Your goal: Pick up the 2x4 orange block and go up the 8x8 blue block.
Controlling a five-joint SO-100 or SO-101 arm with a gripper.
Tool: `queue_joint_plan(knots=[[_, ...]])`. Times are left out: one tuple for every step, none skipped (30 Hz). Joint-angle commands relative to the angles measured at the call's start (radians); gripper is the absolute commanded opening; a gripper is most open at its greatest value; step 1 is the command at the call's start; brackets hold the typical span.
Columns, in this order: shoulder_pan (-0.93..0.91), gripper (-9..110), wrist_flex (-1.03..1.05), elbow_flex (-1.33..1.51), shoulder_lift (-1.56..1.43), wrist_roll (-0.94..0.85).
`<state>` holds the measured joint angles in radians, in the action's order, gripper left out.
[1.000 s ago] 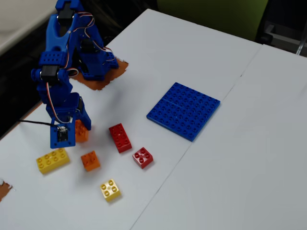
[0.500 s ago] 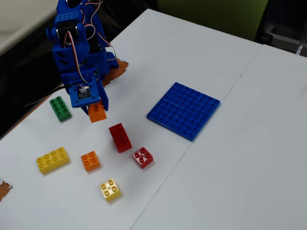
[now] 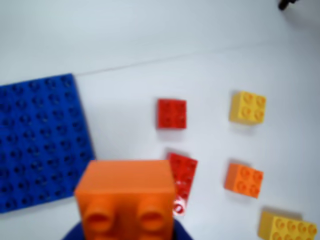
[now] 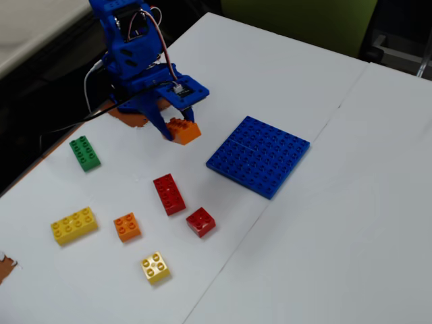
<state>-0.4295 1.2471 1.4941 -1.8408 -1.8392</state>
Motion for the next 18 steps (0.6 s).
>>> queue_joint_plan(knots=[[0.06, 0, 0.034, -0.087, 0.002, -0.017], [0.075, 0, 0.043, -0.098, 0.017, -0.017], [0.087, 0, 0.06, -0.115, 0.034, -0.017], [0.101, 0, 0.074, -0.132, 0.054, -0.015], [0.115, 0, 0.078, -0.144, 0.072, -0.006], [0.127, 0, 0.083, -0.152, 0.091, -0.003], [0.138, 0, 0.087, -0.161, 0.109, 0.002], [0.147, 0, 0.091, -0.166, 0.124, 0.002], [0.158, 0, 0.091, -0.167, 0.14, 0.006], [0.166, 0, 0.092, -0.175, 0.156, 0.011], [0.175, 0, 0.092, -0.184, 0.175, 0.015], [0.184, 0, 0.092, -0.193, 0.193, 0.017], [0.193, 0, 0.092, -0.206, 0.212, 0.026], [0.202, 0, 0.095, -0.221, 0.232, 0.032], [0.212, 0, 0.097, -0.235, 0.252, 0.043], [0.221, 0, 0.101, -0.256, 0.272, 0.054], [0.229, 0, 0.109, -0.276, 0.293, 0.064], [0.238, 0, 0.121, -0.298, 0.313, 0.072]])
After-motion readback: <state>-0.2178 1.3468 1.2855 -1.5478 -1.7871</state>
